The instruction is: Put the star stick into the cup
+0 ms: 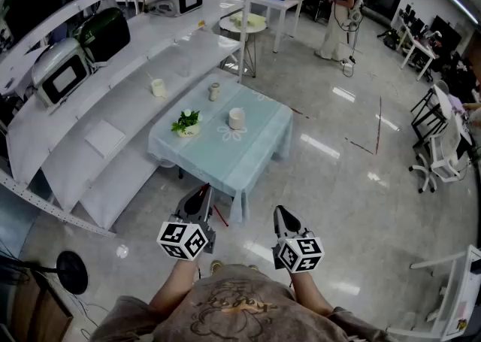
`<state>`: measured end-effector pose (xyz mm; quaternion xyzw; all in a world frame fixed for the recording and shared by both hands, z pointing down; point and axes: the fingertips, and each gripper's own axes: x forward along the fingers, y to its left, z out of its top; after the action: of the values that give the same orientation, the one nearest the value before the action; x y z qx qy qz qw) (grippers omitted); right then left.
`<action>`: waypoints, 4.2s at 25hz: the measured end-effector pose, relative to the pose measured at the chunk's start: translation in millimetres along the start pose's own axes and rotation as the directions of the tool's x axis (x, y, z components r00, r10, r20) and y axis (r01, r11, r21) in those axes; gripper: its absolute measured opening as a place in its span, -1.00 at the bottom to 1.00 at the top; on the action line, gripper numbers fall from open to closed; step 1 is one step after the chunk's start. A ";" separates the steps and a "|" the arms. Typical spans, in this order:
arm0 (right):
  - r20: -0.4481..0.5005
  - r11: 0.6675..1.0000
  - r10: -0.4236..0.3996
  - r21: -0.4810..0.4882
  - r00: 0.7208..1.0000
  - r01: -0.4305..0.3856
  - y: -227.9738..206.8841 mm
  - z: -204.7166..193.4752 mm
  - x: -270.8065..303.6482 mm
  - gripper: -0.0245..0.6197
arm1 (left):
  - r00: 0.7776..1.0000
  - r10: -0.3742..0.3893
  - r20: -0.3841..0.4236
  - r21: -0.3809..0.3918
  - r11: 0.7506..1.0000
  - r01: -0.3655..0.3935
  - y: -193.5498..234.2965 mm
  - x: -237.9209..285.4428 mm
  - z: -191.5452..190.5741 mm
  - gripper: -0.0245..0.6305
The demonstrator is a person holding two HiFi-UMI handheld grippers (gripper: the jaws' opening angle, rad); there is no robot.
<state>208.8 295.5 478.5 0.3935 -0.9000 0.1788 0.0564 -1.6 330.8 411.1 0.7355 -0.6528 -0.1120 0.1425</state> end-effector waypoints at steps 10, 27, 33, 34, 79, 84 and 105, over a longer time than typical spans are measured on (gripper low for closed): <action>0.012 1.000 0.008 0.019 1.000 -0.008 17.5 -0.5 11.2 -0.92 | 1.000 -0.021 -0.009 0.002 1.000 0.021 9.4 -0.1 6.4 -0.82; 0.019 0.998 -0.055 0.016 0.998 0.054 45.3 -18.5 46.7 -0.91 | 0.993 -0.118 -0.025 0.001 0.993 0.118 49.5 18.5 8.9 -0.82; 0.027 0.998 -0.064 0.023 0.998 0.063 32.4 -10.2 71.1 -0.91 | 0.994 -0.110 -0.022 -0.004 0.994 0.110 64.3 40.1 9.4 -0.82; 0.027 0.998 -0.062 0.022 0.998 0.061 30.7 -9.1 76.3 -0.91 | 0.994 -0.107 -0.020 -0.004 0.994 0.107 66.8 44.7 9.8 -0.82; -0.007 0.998 0.056 0.027 0.998 -0.056 -150.4 120.2 400.1 -0.91 | 0.999 0.036 0.019 0.025 0.999 -0.036 181.2 380.6 70.0 -0.82; 0.008 0.999 0.016 0.036 1.000 -0.016 -148.0 132.1 414.5 -0.91 | 1.000 -0.009 0.002 0.024 1.000 0.009 194.2 402.3 83.4 -0.82; 0.032 0.989 -0.136 0.066 0.990 0.134 -158.3 132.9 407.3 -0.91 | 0.990 -0.138 -0.020 0.077 0.987 0.139 215.0 485.5 90.5 -0.82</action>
<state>50.8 -132.6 497.4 0.4583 -0.8660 0.1960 0.0391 -173.4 -179.6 413.4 0.7849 -0.6029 -0.0906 0.1102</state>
